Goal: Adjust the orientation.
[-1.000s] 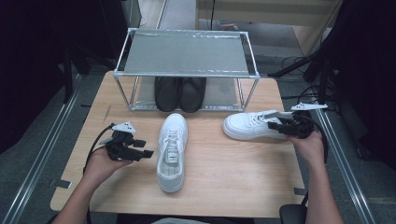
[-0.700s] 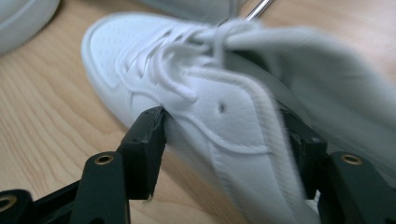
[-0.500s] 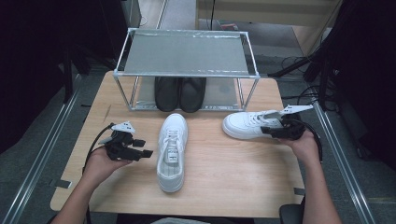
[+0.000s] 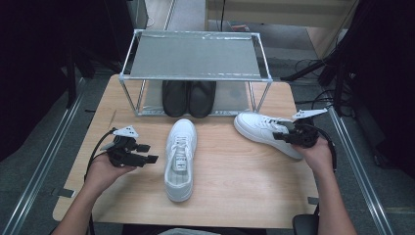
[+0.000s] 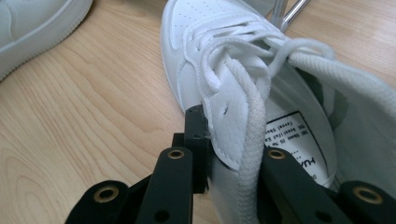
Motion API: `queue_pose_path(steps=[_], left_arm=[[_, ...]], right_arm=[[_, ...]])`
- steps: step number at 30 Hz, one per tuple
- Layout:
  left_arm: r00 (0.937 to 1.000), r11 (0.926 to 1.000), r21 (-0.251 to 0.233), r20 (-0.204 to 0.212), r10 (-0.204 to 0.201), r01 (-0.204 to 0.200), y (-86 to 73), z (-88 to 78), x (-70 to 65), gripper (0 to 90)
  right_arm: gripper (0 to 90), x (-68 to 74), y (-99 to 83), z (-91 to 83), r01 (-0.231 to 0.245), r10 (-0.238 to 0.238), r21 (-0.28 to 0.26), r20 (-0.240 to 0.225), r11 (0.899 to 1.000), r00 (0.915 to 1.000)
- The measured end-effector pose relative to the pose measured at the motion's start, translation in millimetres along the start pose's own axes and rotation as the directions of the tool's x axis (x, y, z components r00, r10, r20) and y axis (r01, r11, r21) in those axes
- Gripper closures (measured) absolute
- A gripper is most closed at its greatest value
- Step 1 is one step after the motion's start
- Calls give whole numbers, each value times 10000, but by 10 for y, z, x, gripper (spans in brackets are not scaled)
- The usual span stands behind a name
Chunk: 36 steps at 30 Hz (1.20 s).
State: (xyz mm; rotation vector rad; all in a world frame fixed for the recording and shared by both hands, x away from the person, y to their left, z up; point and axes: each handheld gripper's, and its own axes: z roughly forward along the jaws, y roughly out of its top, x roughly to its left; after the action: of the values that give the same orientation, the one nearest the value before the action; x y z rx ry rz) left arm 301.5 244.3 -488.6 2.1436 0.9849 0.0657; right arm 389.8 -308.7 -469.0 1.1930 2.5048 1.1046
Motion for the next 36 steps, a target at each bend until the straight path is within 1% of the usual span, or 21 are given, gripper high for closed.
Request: queue_pose_path(steps=[3, 6, 8, 10, 12, 17, 18, 20, 21, 25, 27, 32, 33, 36], left_arm=[[10000, 10000, -4, -20, 66, -66, 7, -7, 4, 382], [9999, 9999, -48, -23, 98, -98, 15, -18, 6, 382], [9999, 9998, -158, 10, 125, -125, 24, -24, 12, 381], [9999, 9996, -265, -4, 127, -127, 32, -26, 20, 381], [9999, 9995, -260, 41, 156, -155, 41, -26, 33, 381], [9998, 9994, -294, 68, 163, -161, 62, -7, 52, 379], [9998, 9994, -295, 115, 167, -164, 66, -6, 56, 378], [9998, 9992, -366, 88, 174, -171, 77, 0, 61, 375], [9998, 9992, -359, 106, 187, -183, 82, 2, 63, 373], [9994, 9991, -357, 259, 228, -218, 105, 22, 67, 370], [9993, 9990, -359, 263, 279, -270, 118, 31, 65, 370], [9988, 9983, -490, 367, 325, -306, 135, 44, 69, 369], [9987, 9985, -427, 370, 352, -336, 144, 44, 70, 368], [9986, 9983, -473, 389, 372, -353, 159, 51, 69, 368]], right_arm=[[824, 52, 15, -42, -150, 151, -71, 59, 9999, 9999], [823, 109, 12, -65, -57, 58, -52, 86, 10000, 9999], [824, 157, 17, -79, -52, 52, -65, 107, 10000, 9999], [823, 204, 31, -90, 5, -3, -179, 111, 9998, 9999], [823, 258, 49, -96, 14, -13, -218, 65, 9998, 10000], [823, 426, 96, -82, 240, -241, -303, -14, 9993, 9997], [821, 462, 107, -79, 216, -218, -314, -54, 9993, 9997], [820, 528, 125, -72, 318, -324, -433, -137, 9986, 9994], [820, 565, 135, -65, 297, -307, -494, -180, 9983, 9994], [820, 718, 194, -14, 392, -400, -641, -115, 9972, 9991], [819, 791, 224, 19, 419, -424, -689, -49, 9967, 9991], [819, 970, 276, 148, 505, -500, -635, 108, 9967, 9987], [819, 1004, 285, 178, 541, -532, -614, 166, 9966, 9984], [818, 1106, 305, 256, 628, -596, -653, 500, 9959, 9970]])
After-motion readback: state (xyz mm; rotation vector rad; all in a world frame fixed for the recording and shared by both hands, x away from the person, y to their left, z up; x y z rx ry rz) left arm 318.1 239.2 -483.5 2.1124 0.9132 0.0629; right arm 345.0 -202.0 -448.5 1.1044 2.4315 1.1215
